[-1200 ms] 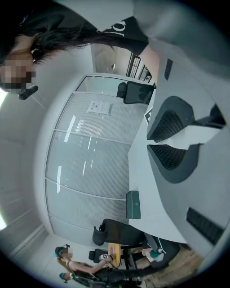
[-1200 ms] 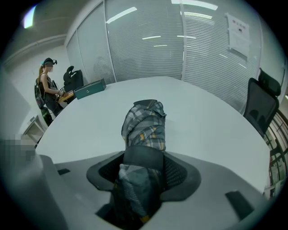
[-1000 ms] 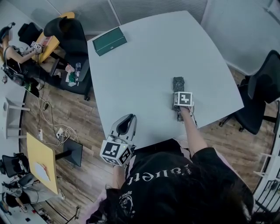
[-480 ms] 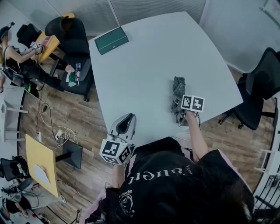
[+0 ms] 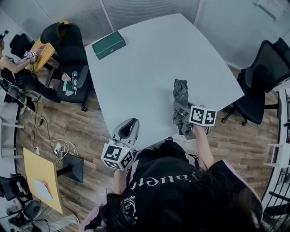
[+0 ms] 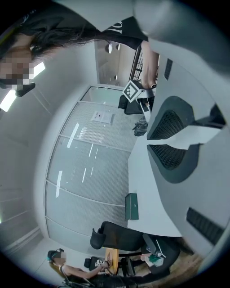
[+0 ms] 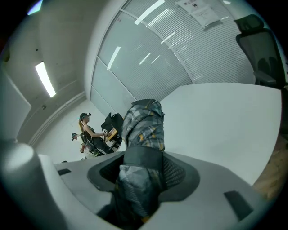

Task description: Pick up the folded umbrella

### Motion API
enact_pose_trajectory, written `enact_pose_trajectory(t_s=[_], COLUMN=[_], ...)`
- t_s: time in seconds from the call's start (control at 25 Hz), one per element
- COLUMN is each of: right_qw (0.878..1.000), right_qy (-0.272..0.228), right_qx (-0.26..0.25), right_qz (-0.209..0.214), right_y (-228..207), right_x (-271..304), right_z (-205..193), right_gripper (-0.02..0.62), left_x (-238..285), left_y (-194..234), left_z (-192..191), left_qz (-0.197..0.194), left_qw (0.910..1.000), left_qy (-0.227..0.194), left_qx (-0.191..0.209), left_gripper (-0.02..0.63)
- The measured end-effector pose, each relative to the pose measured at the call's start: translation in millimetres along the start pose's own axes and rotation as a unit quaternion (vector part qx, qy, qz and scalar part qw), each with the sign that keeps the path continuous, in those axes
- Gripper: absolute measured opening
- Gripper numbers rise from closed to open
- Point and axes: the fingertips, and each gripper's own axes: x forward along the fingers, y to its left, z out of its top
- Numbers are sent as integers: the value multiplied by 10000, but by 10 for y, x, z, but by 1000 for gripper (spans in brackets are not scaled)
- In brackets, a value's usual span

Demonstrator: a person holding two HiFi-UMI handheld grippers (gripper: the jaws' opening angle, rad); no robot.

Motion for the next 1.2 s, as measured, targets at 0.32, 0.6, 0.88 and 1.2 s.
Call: enact_pose_trajectory(t_s=[0.32,0.6,0.88,1.2], right_qw=[9994,9988,9979,9967], right_qy=[-301,-400,-461,-492], right_qx=[-10,59,213,365], right_qz=[188,272,397,526], right_y=[484,826,1041,1129], right_x=[-473,-708,-862,-981], right_z=[-357,-710,-981,-1124], right_gripper=[232,232,232,232], left_x=[-276,-494,-614,-585], left_y=[-149,-217,-264,-346], left_z=[-158,-309,-431,-482], left_qz=[-419,-718,-905,-1064], left_qw=[9990,9971,9954,9934], left_qy=[74,182,272,361], left_qx=[115,158,161,212], left_gripper=[51,51,51,51])
